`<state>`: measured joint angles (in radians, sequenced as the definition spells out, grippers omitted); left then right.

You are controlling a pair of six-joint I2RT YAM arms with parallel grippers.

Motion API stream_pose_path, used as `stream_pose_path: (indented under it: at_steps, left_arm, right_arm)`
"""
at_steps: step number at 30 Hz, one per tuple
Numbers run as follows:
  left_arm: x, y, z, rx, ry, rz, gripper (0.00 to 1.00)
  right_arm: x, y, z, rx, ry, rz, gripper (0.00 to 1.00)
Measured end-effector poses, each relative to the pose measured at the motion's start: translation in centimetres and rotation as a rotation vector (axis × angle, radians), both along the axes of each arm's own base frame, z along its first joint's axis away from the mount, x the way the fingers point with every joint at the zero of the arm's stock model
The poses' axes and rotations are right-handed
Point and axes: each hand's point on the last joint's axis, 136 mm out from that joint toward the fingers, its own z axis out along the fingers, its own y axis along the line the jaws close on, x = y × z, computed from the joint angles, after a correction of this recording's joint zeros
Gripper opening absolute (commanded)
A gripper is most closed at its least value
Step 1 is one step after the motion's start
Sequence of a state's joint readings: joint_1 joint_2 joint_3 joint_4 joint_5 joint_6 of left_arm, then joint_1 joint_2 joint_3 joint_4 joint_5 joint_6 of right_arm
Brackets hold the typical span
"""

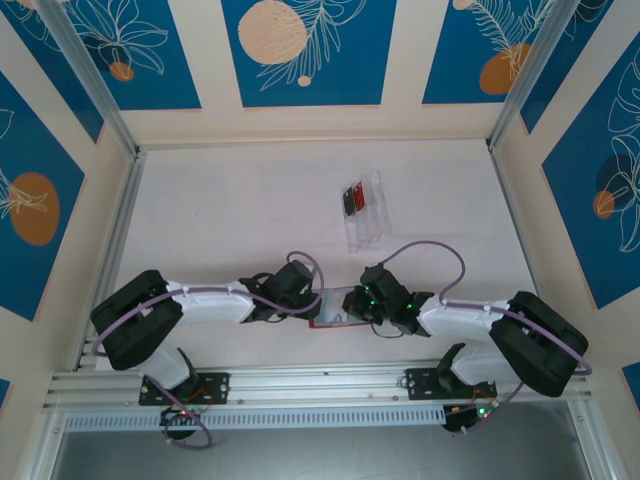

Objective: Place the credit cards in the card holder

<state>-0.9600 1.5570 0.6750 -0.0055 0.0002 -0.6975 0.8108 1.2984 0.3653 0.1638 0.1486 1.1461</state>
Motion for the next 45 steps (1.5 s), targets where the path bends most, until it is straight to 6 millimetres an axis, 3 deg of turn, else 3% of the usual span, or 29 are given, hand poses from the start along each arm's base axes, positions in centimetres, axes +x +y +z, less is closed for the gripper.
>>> stream_pose_path:
  at_steps: [27,45]
  left_arm:
    - [0.1,0.6,-0.1,0.026,-0.005,0.016,0.34]
    - [0.2,0.5,-0.2,0.028,-0.005,0.018,0.34]
  right_arm:
    - [1.1,2.9,-0.5,0.007,0.029,0.194,0.0]
    - [1.7,2.2,0.5,0.019,0.01,0.277,0.0]
